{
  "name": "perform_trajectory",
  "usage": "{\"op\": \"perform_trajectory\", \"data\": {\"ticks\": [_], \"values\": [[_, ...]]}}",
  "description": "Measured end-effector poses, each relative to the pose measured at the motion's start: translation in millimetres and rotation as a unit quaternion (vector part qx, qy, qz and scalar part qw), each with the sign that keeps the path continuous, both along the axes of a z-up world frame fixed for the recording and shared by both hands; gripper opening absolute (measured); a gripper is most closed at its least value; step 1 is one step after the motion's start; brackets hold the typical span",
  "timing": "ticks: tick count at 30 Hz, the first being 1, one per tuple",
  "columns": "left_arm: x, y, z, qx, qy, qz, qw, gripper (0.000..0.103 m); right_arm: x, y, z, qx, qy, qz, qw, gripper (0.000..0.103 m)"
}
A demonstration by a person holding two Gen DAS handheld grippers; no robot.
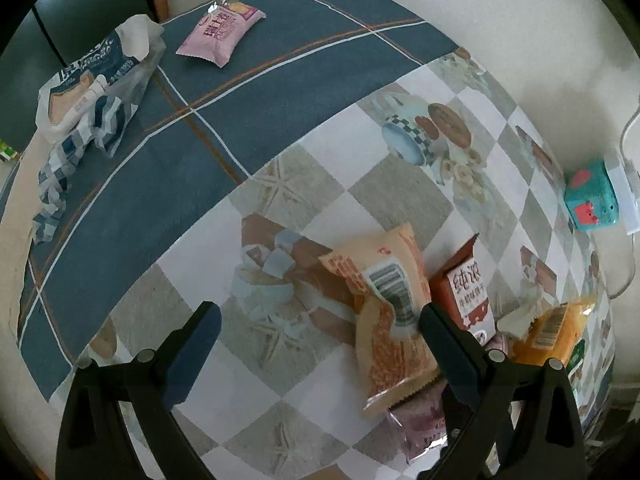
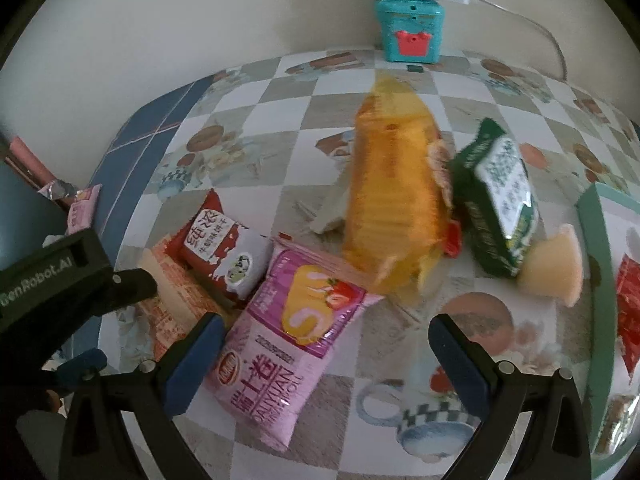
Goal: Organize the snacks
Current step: 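Reach the left tool to the orange-barcode pastry bag while the right tool reaches the pink roll bag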
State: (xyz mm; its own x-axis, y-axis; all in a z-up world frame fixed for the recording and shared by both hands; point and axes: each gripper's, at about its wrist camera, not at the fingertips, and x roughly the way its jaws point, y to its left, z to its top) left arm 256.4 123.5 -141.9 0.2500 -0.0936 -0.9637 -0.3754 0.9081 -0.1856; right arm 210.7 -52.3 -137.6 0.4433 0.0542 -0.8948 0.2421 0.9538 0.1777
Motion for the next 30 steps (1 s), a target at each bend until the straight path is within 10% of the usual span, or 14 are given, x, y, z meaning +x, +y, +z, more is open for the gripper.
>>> {"op": "perform_trajectory", "data": {"ticks": [19,27,30], "values": [[9.6,-22.5,-17.7,-0.011,0.007,-0.025,0.9996,0.099,1.5,-17.2,-12.1,-0.050,0.040,-0.021,0.998,0.103],[10.4,-23.4,-10.4,-0.014,-0.013,-0.026,0.9995,0.044,1.2,-6.4,-6.5,-0.077,0.035,0.008,0.996,0.078],[8.2,-18.0,-8.8,-0.013,-0.009,-0.013,0.9998,0.043,-1.9,-7.9,-3.0,-0.078,0.034,0.009,0.996,0.062]]}}
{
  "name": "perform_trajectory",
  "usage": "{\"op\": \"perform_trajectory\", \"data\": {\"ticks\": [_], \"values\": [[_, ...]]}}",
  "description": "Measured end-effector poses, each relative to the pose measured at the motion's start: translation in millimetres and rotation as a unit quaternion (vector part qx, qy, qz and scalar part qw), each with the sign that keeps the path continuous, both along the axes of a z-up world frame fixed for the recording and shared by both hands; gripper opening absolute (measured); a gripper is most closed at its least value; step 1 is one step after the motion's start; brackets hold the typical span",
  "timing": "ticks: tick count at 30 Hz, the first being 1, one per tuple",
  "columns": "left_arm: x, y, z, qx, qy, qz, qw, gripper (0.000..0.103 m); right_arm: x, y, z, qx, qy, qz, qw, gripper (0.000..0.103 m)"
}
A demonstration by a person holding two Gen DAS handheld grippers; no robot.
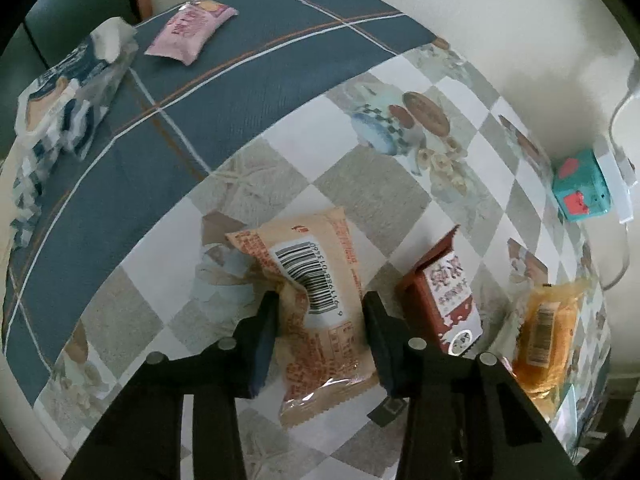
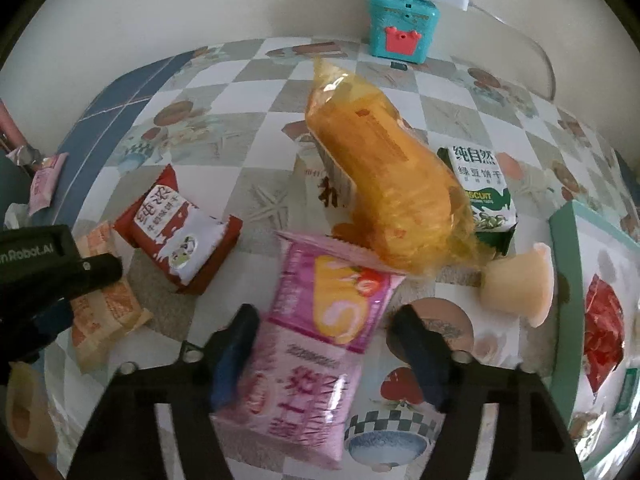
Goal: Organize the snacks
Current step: 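Reach the left tool to the orange-barcode pastry bag while the right tool reaches the pink roll bag, then close the left tool on the pastry bag while the right tool grasps the pink bag, then carry both bags into the white tray and open both tools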
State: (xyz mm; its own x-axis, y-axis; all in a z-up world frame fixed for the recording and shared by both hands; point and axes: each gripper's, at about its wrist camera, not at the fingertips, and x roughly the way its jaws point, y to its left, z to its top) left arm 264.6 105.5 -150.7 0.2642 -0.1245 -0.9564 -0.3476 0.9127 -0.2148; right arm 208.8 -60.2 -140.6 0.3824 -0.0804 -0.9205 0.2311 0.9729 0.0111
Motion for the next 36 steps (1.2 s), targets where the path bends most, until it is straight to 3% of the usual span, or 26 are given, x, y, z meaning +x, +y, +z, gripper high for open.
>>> {"op": "perform_trajectory", "data": {"ticks": [3,11,27,36], "values": [[-3.9,4.8,0.8,0.004,0.004,0.015,0.9999,0.042,-0.8,-2.9,0.6,0.006,0.005,-0.001,1.000,0.055],[-22.5,-1.5,15.9,0.018,0.009,0.023,0.9995,0.041,-16.5,-11.9,12.3,0.022,0.017,-0.004,1.000,0.048],[-84.8,-35.9,62.2,0.014,-0.034,-0.023,0.9991,0.040,-89.1,-61.6,68.6,0.037,-0.011,-0.036,0.999,0.047],[-100.7,-40.7,80.9,0.012,-0.054,-0.021,0.9982,0.040,-120.7,-103.1,106.2,0.030,-0.050,-0.064,0.996,0.047]]}}
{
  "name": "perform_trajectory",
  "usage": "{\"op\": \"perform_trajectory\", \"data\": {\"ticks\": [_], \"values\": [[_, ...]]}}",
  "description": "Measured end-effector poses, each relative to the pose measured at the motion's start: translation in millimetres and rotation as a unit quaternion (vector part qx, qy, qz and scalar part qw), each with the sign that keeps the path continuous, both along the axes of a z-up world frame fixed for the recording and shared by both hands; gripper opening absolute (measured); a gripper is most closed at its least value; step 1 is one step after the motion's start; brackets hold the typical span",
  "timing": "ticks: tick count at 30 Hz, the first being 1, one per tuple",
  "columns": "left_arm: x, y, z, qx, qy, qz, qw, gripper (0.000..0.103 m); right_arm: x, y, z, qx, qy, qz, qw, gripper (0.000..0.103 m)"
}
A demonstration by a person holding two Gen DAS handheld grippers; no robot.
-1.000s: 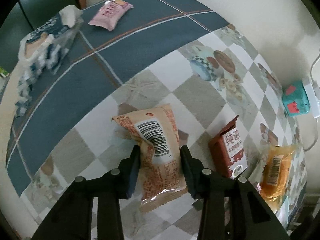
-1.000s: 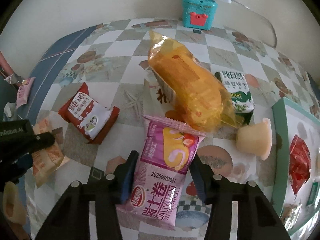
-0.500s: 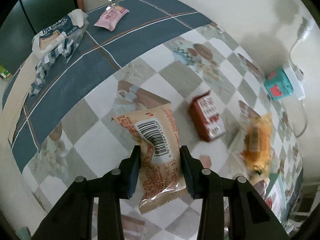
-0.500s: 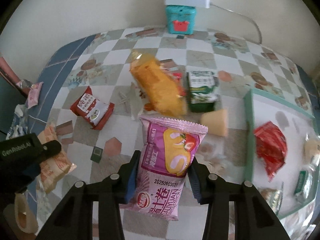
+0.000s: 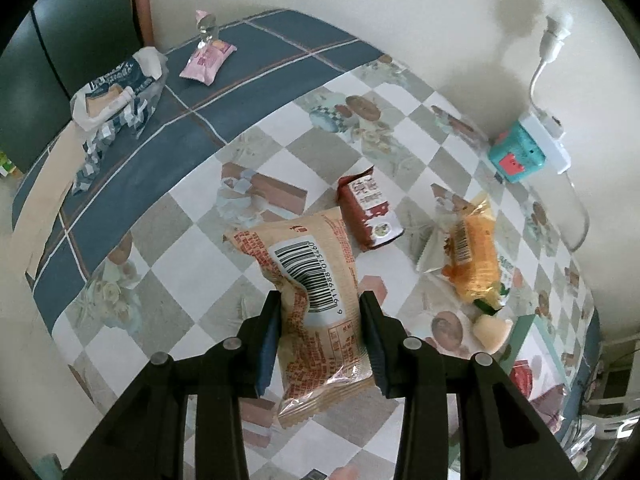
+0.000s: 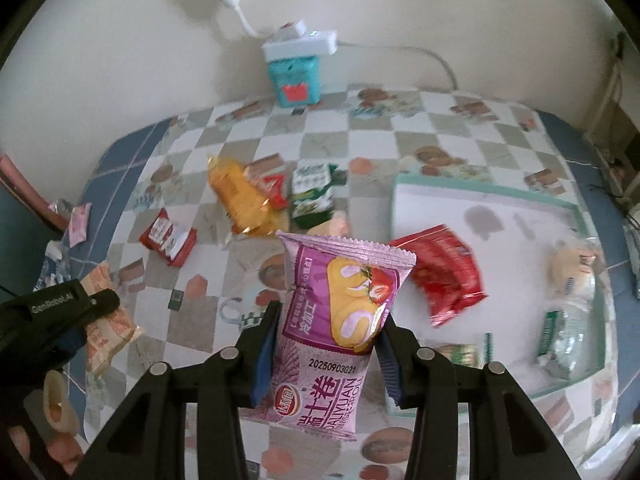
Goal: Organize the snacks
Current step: 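Carry both bags into the white tray and open both tools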
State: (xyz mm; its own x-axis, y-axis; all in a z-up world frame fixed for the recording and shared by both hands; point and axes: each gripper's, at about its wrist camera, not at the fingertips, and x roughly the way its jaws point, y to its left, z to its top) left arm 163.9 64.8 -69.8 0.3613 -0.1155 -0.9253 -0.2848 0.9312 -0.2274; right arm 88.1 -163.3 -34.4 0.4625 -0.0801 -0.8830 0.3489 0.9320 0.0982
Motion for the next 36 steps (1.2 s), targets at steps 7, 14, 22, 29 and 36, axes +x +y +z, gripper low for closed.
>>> {"op": "perform_trajectory", "data": {"ticks": [7,14,22,29,36], "values": [[-7.6,-21.2,19.6,0.008,-0.024,-0.012,0.9996,0.040,-8.8,-32.6,13.9,-0.002,-0.012,-0.028,1.000,0.047],[-14.2,-59.1,29.8,0.009,-0.036,-0.050,0.9981,0.040,-20.8,-69.3,19.2,-0.006,-0.014,-0.067,0.998,0.047],[-24.0,-107.2,39.8,0.018,-0.048,-0.105,0.9932,0.040,-37.1,-119.2,18.5,0.015,-0.016,-0.119,0.993,0.047],[-34.7,-155.1,48.6,0.028,-0.061,-0.162,0.9846,0.040,-47.6,-151.5,16.3,0.026,-0.017,-0.153,0.988,0.047],[-46.1,-209.8,42.3,0.006,-0.049,-0.229,0.9723,0.041,-49.8,-178.6,4.5,0.039,0.000,-0.176,0.984,0.048]]}}
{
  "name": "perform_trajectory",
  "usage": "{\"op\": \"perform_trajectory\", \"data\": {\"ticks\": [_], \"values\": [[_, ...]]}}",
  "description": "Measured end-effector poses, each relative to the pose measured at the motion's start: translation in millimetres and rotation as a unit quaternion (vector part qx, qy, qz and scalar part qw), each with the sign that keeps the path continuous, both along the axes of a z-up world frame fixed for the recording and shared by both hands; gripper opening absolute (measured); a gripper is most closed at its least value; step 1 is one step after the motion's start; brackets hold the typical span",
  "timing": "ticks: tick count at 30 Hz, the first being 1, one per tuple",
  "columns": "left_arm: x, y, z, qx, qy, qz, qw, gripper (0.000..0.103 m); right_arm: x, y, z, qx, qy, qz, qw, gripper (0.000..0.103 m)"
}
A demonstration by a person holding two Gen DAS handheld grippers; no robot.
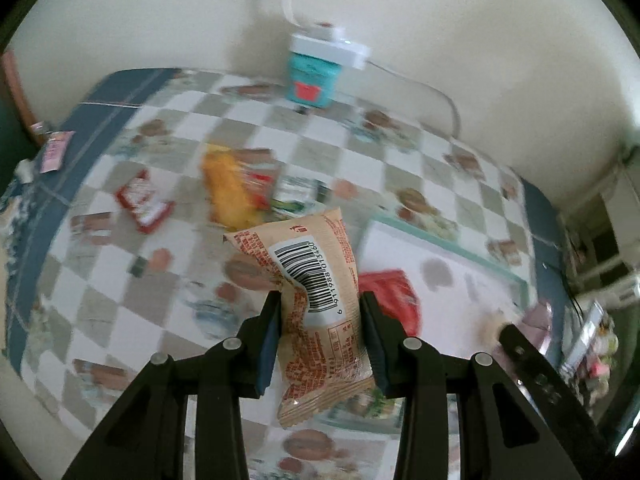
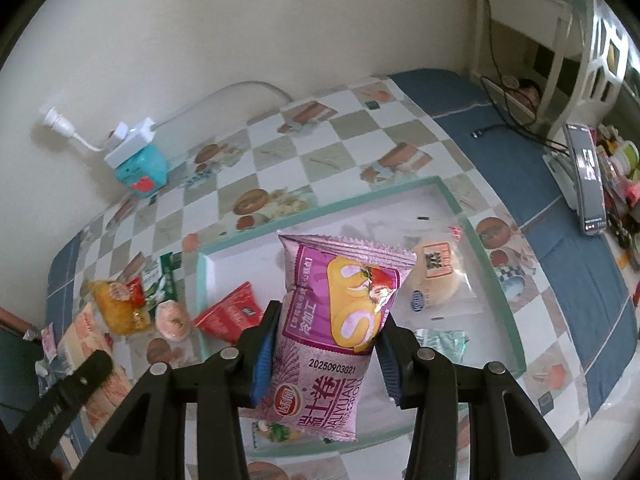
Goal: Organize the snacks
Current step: 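Carry both bags into the white tray and open both tools, then lift both tools from the tray back toward the snack pile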
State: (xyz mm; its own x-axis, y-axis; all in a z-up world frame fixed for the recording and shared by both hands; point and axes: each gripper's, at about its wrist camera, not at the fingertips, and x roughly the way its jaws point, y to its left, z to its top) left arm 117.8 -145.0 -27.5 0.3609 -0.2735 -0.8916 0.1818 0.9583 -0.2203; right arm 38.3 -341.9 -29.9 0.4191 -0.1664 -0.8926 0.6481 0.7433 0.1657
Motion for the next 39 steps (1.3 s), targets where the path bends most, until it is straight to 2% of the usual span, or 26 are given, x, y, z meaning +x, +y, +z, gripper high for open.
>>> {"op": "perform_trajectory", "data": {"ticks": [9,18,22,23,24,25,29,31,33,36,38,39], "values": [[-17.4,-56.6,-29.3,0.016,0.041,-0.069,0.9966,0.041,-6.5,-25.5,-21.9,0.024,0.026,-0.020,0.999,0.048],[-29.6,-83.0,-41.9,0.023,0.056,-0.104,0.9928,0.041,-12.4,-40.9,-24.0,0.029,0.028,-0.032,0.999,0.048],[-32.2,-90.4,-45.7,0.020,0.061,-0.115,0.9913,0.043,-13.6,-43.9,-23.3,0.029,0.026,-0.039,0.998,0.054],[-32.8,-91.5,-45.7,0.018,0.061,-0.118,0.9910,0.049,-13.9,-44.7,-22.8,0.028,0.025,-0.041,0.998,0.058],[-33.3,-92.1,-45.4,0.018,0.059,-0.119,0.9910,0.060,-14.3,-45.6,-21.8,0.024,0.025,-0.044,0.998,0.070],[-33.5,-92.1,-45.0,0.019,0.057,-0.119,0.9911,0.064,-15.3,-46.6,-20.5,0.021,0.023,-0.048,0.998,0.074],[-31.8,-89.5,-45.6,0.024,0.057,-0.114,0.9915,0.065,-18.0,-49.5,-19.6,0.021,0.022,-0.056,0.998,0.076],[-29.8,-87.2,-46.8,0.029,0.058,-0.107,0.9921,0.067,-18.5,-50.5,-21.3,0.020,0.027,-0.062,0.997,0.085],[-26.9,-83.4,-47.7,0.037,0.057,-0.097,0.9930,0.086,-18.5,-51.0,-23.5,0.018,0.035,-0.065,0.997,0.092],[-23.2,-76.7,-47.9,0.050,0.049,-0.081,0.9943,0.090,-18.1,-50.3,-27.4,0.017,0.043,-0.064,0.997,0.103],[-19.8,-70.7,-48.4,0.059,0.044,-0.066,0.9951,0.093,-17.4,-49.5,-28.9,0.018,0.047,-0.060,0.997,0.103],[-17.9,-66.8,-48.9,0.063,0.041,-0.057,0.9955,0.099,-17.0,-48.8,-29.8,0.018,0.049,-0.059,0.997,0.103]]}}
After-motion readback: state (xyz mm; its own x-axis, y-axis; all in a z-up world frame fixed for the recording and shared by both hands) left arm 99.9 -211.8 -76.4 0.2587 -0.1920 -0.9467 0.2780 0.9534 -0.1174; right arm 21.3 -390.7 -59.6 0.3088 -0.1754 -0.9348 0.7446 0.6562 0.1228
